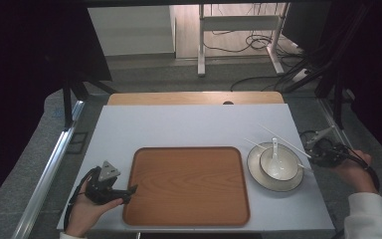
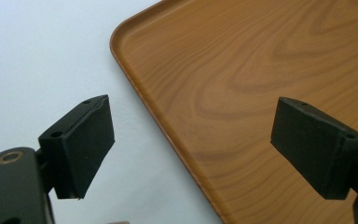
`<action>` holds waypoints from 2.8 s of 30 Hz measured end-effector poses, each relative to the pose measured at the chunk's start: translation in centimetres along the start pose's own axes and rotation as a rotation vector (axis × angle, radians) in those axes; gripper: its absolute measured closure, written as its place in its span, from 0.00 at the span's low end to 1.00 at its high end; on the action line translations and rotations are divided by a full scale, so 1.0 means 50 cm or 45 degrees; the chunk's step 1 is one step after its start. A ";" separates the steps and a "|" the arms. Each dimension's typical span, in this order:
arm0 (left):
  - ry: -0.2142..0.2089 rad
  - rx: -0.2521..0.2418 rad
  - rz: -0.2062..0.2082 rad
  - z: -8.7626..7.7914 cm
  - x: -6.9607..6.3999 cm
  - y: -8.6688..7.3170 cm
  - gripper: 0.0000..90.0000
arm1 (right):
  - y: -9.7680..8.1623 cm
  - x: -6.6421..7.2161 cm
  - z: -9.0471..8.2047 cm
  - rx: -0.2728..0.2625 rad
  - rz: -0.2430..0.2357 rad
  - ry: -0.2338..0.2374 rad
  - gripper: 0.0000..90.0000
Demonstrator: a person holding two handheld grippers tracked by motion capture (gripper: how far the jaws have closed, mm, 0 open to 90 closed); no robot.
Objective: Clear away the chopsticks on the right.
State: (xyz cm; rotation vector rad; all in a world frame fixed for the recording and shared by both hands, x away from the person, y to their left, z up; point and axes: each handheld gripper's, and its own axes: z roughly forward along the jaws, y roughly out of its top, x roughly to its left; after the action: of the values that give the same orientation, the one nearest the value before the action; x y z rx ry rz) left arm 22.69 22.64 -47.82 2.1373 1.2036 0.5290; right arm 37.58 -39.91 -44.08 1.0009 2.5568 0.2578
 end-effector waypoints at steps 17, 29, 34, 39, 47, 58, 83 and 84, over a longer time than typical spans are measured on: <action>0.007 -0.013 0.000 -0.006 0.004 0.000 0.14 | 0.008 0.064 -0.097 -0.339 0.317 -0.097 0.94; 0.012 -0.009 0.011 -0.006 0.003 0.002 0.14 | 0.007 0.099 -0.139 -0.478 0.316 0.048 0.94; 0.013 -0.010 0.010 -0.007 0.005 0.002 0.14 | 0.012 0.110 -0.135 -0.494 0.327 0.112 0.94; 0.012 -0.012 0.007 -0.007 0.005 0.002 0.14 | 0.023 0.123 -0.135 -0.510 0.312 0.166 0.94; 0.013 -0.010 0.014 -0.008 0.005 0.003 0.14 | 0.047 0.165 -0.127 -0.519 0.288 0.267 0.94; 0.014 -0.018 0.002 -0.008 0.007 0.001 0.14 | 0.079 0.238 -0.120 -0.496 0.208 0.339 0.94; 0.013 -0.021 -0.010 -0.009 0.012 -0.001 0.14 | 0.117 0.357 -0.051 -0.351 0.086 0.419 0.94; 0.012 -0.020 -0.010 -0.009 0.011 -0.001 0.14 | 0.118 0.359 -0.048 -0.342 0.081 0.420 0.94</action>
State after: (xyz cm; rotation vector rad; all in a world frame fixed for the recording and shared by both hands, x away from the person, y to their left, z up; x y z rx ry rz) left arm 22.67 23.30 -47.50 2.1182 1.2083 0.5443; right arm 28.12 -23.41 -45.19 1.0050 2.6792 0.8225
